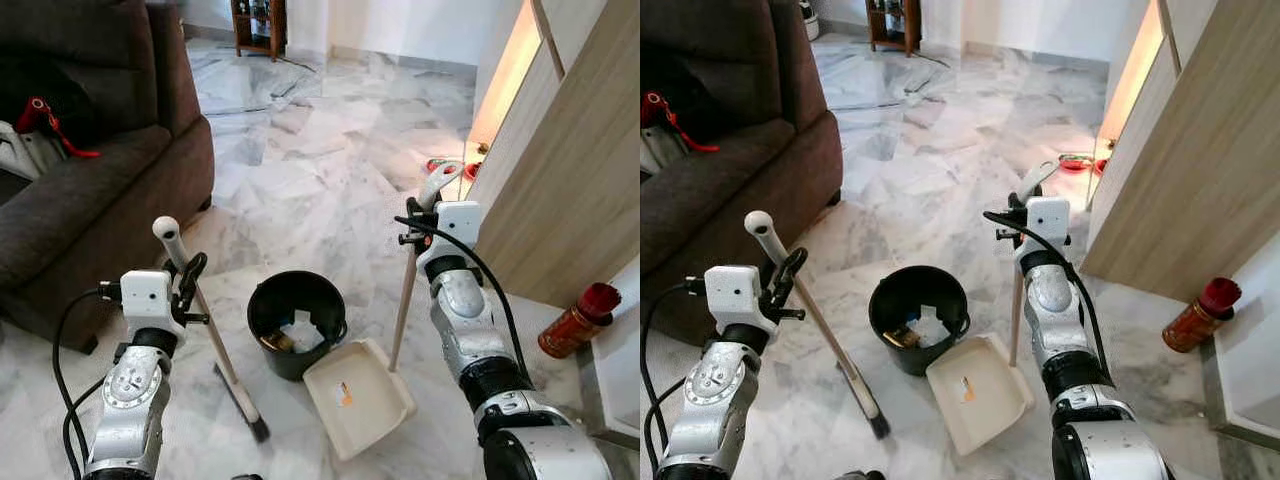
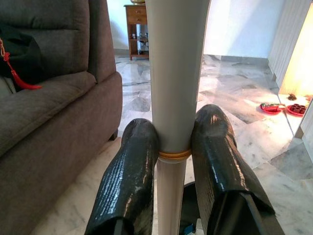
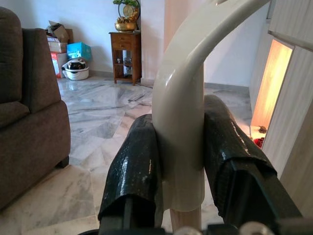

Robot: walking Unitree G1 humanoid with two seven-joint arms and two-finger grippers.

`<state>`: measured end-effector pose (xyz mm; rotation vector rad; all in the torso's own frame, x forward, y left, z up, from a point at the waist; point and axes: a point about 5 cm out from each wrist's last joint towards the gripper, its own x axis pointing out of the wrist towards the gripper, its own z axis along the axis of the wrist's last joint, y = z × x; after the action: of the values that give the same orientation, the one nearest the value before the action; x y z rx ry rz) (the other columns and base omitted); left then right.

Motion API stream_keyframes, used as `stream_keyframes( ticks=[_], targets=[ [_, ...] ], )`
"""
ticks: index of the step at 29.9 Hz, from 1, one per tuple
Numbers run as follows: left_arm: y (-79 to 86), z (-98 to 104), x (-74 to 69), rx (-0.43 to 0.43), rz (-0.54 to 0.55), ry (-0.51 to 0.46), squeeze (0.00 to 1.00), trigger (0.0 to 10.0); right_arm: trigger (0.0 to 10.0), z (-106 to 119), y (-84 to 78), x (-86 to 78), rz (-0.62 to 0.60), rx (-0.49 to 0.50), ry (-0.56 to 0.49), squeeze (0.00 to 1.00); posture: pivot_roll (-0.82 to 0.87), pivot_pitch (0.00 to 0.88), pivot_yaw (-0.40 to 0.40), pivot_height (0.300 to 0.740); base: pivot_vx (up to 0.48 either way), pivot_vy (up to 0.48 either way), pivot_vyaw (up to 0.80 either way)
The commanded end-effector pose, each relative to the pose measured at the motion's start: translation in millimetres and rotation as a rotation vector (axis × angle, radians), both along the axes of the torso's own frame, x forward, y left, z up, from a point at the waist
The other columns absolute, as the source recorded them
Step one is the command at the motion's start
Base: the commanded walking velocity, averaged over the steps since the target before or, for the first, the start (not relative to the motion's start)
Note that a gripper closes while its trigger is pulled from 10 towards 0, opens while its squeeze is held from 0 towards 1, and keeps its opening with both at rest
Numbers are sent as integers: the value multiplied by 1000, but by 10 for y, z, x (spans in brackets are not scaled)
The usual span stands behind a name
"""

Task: Sweep floor

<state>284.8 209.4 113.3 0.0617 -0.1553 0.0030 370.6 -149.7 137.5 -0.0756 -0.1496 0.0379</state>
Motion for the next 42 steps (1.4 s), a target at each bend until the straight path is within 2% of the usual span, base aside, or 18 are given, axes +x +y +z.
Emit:
stream_keyframes(
  ticks=[1, 11, 22, 36, 42],
  targets=[
    [5, 18, 5, 2, 5, -29, 0, 10000, 10000, 105, -12, 9, -12, 23, -73, 0, 36, 0, -2, 740, 0, 0, 0],
    [-6, -10, 45, 4, 3, -26, 0, 10000, 10000, -79, -101, -100, -39, 16, -50, 0, 23, 0, 12, 740, 0, 0, 0],
    [13, -61, 6, -4, 20, -28, 0, 10000, 10000, -182, -211, -236, -61, 15, -74, 0, 5, 0, 16, 740, 0, 0, 0],
    [-104, -69, -48, -13, 16, -51, 0, 10000, 10000, -142, -459, -332, -70, -4, -107, 0, -5, 0, -7, 740, 0, 0, 0],
    [-128, -79, -39, -9, -8, -37, 0, 10000, 10000, -108, -510, -307, -96, -9, -110, 0, -10, 0, 4, 740, -170, 0, 0]
  ],
)
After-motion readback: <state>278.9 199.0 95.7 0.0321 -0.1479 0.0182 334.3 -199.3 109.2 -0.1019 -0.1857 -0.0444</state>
